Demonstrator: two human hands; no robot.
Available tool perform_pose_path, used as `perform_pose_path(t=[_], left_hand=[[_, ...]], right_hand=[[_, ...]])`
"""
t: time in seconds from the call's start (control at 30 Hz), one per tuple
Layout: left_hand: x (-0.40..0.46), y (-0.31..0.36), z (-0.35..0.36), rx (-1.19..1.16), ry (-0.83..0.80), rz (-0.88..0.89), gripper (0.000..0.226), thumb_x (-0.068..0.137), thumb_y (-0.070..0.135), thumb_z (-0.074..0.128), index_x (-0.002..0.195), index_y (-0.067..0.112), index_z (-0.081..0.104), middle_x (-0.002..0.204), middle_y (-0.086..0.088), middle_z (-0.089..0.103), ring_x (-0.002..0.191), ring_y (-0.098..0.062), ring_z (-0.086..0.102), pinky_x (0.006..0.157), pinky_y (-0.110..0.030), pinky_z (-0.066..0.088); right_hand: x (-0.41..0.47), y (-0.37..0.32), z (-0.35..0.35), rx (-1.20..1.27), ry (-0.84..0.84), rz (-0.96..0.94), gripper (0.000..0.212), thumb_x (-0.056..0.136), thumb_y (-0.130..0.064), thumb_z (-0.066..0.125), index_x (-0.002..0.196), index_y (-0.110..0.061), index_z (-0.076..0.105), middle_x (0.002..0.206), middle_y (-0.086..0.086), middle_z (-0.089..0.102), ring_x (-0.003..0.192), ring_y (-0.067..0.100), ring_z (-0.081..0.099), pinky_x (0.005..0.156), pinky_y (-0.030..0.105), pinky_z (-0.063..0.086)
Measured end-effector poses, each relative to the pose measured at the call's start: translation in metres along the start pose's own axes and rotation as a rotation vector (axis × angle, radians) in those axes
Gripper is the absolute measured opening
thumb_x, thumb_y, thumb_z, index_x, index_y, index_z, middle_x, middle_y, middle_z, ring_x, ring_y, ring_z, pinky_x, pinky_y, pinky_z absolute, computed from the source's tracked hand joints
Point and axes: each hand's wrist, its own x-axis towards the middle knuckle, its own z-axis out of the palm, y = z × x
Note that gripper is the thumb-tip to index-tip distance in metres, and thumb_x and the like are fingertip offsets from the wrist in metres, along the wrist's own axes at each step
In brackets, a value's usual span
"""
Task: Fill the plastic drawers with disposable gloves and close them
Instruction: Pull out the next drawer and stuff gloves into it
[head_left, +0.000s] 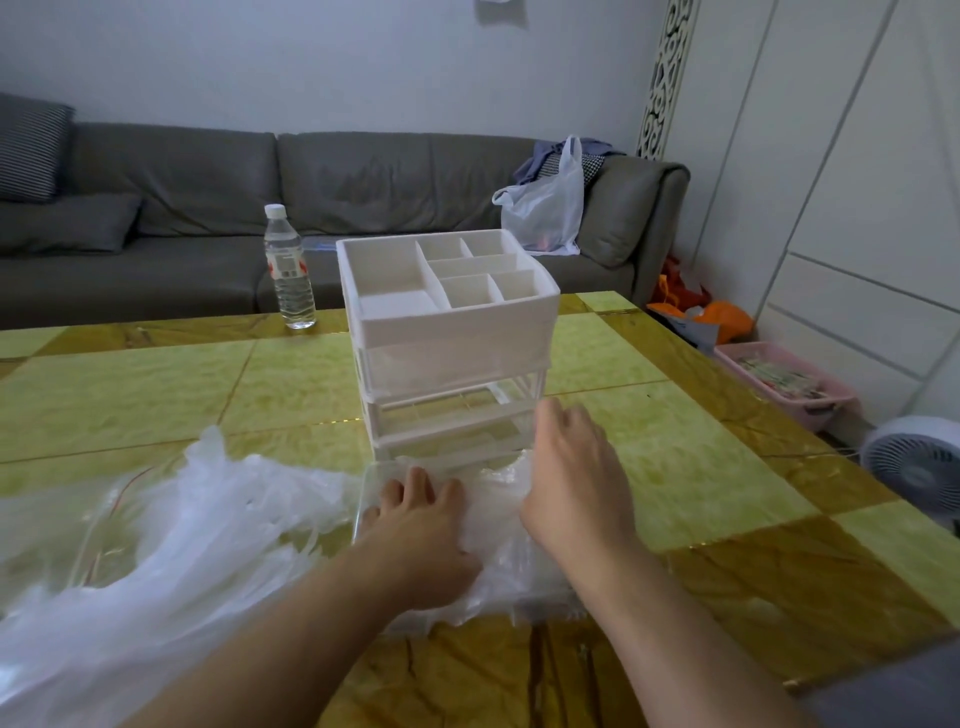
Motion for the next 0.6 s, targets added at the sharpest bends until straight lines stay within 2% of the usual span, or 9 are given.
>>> perform_pose_path(t=[0.07,0.13,0.2,0.3,0.37,0.43,0.53,0.6], left_hand=[[-0.004,0.001,0.004,-0.013,0.004,-0.002,0.066,0.086,0.052,0.05,0.144,0.03,0.027,0.137,-0.004,0.026,0.131,-0.034,0.028,0.113,-0.052,0.031],[-0.008,0.001,0.008,0.009,0.006,0.004,0.074,0.086,0.054,0.05,0.149,0.03,0.02,0.138,-0.005,0.026,0.13,-0.034,0.028,0.112,-0.052,0.032],[-0.012,-0.001,0.01,0.035,-0.001,-0.004,0.081,0.087,0.055,0.052,0.154,0.031,0.013,0.145,-0.007,0.023,0.135,-0.035,0.026,0.115,-0.051,0.031],[-0.017,-0.002,0.009,-0.008,0.004,-0.046,0.077,0.089,0.053,0.051,0.155,0.029,0.018,0.153,-0.008,0.02,0.143,-0.036,0.023,0.117,-0.049,0.029],[-0.016,0.0,0.007,-0.108,0.014,-0.086,0.073,0.089,0.05,0.053,0.152,0.027,0.024,0.15,-0.008,0.023,0.142,-0.036,0.022,0.117,-0.047,0.028],[-0.015,0.002,0.007,-0.224,0.038,-0.118,0.067,0.089,0.044,0.054,0.148,0.025,0.029,0.147,-0.01,0.028,0.139,-0.035,0.024,0.117,-0.044,0.028],[-0.019,0.004,0.004,-0.296,0.135,-0.127,0.059,0.09,0.036,0.055,0.146,0.024,0.038,0.147,-0.009,0.034,0.14,-0.031,0.028,0.117,-0.039,0.03],[-0.034,0.003,0.002,-0.23,0.303,-0.033,0.046,0.093,0.032,0.051,0.139,0.029,0.045,0.143,0.0,0.038,0.136,-0.023,0.031,0.116,-0.034,0.03]], right_hand=[[-0.003,-0.014,-0.004,0.079,-0.08,-0.122,0.043,0.086,0.001,0.068,0.117,-0.023,0.051,0.122,-0.006,0.051,0.108,0.017,0.052,0.087,0.03,0.051],[-0.01,-0.025,0.001,0.092,-0.244,-0.178,0.028,0.087,-0.005,0.063,0.103,-0.025,0.053,0.114,-0.007,0.05,0.11,0.021,0.051,0.086,0.031,0.045],[-0.016,-0.024,0.012,0.033,-0.418,-0.172,0.024,0.088,-0.016,0.066,0.11,-0.022,0.058,0.123,0.0,0.054,0.124,0.027,0.049,0.097,0.038,0.048],[-0.017,-0.015,0.028,-0.017,-0.593,-0.099,0.053,0.092,-0.024,0.07,0.141,-0.016,0.051,0.153,0.009,0.038,0.148,0.031,0.03,0.117,0.044,0.04],[-0.016,-0.012,0.034,0.011,-0.629,-0.068,0.068,0.09,-0.022,0.07,0.151,-0.016,0.041,0.162,0.009,0.023,0.155,0.032,0.018,0.121,0.046,0.036],[-0.016,-0.012,0.038,0.034,-0.652,-0.045,0.08,0.086,-0.023,0.073,0.156,-0.018,0.034,0.164,0.008,0.016,0.156,0.032,0.015,0.122,0.046,0.034],[-0.016,-0.015,0.04,0.037,-0.655,-0.026,0.079,0.088,-0.027,0.072,0.156,-0.022,0.031,0.162,0.007,0.013,0.154,0.031,0.016,0.122,0.044,0.034],[-0.015,-0.017,0.042,0.021,-0.663,-0.017,0.077,0.091,-0.028,0.07,0.156,-0.024,0.029,0.161,0.009,0.013,0.153,0.033,0.015,0.121,0.044,0.033]])
